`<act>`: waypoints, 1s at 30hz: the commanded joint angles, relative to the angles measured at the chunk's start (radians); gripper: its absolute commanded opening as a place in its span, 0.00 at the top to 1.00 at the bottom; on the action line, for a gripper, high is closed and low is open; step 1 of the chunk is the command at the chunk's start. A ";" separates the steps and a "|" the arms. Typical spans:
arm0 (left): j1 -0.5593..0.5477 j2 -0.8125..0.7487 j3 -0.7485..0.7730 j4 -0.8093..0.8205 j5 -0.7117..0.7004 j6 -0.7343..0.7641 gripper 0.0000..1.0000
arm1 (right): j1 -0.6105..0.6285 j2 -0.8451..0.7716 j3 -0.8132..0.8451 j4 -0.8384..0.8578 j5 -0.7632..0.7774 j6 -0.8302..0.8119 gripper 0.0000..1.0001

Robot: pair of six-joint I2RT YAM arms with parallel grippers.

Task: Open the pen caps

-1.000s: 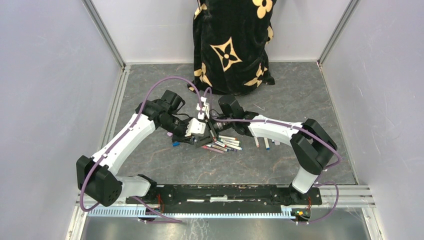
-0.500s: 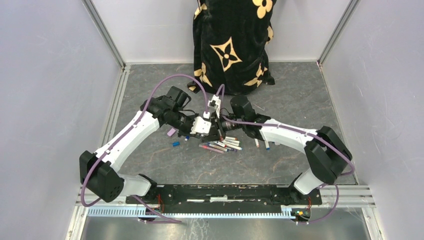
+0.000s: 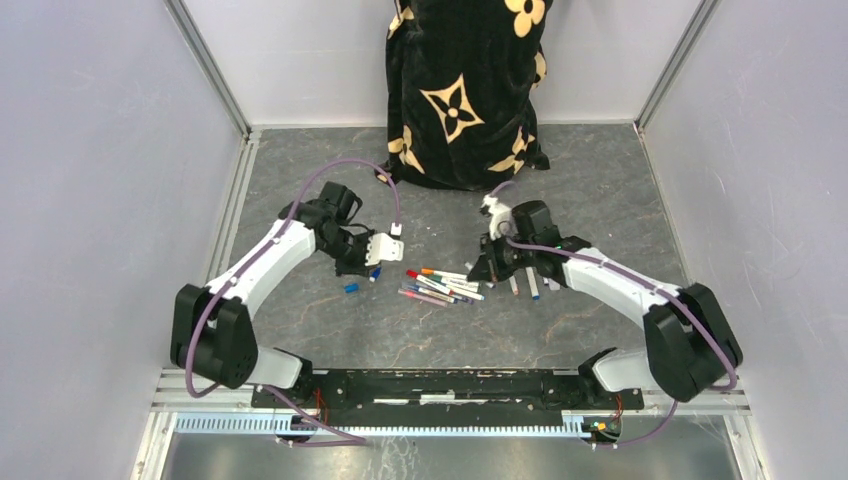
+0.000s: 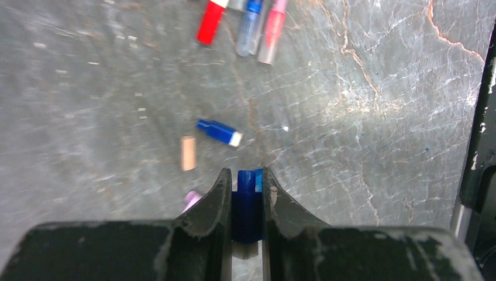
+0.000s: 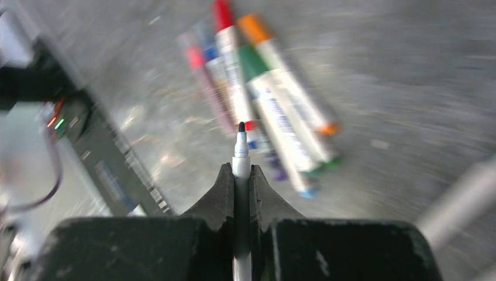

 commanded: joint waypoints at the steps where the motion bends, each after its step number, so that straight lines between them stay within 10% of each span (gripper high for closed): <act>1: -0.001 0.071 -0.105 0.173 0.015 -0.065 0.98 | -0.113 -0.103 -0.038 -0.040 0.381 -0.020 1.00; 9: -0.001 0.211 -0.097 0.249 -0.033 -0.131 0.96 | -0.191 -0.150 -0.108 -0.026 0.647 -0.026 1.00; 21: -0.002 0.163 -0.010 0.206 -0.021 -0.223 0.47 | -0.194 -0.046 -0.103 0.048 0.583 0.003 0.82; 29: 0.027 0.086 0.165 0.145 0.017 -0.351 0.42 | -0.195 -0.038 -0.098 0.060 0.616 0.000 0.73; 30: 0.032 0.079 0.191 0.139 0.019 -0.367 0.16 | -0.194 -0.038 -0.096 0.058 0.619 -0.002 0.72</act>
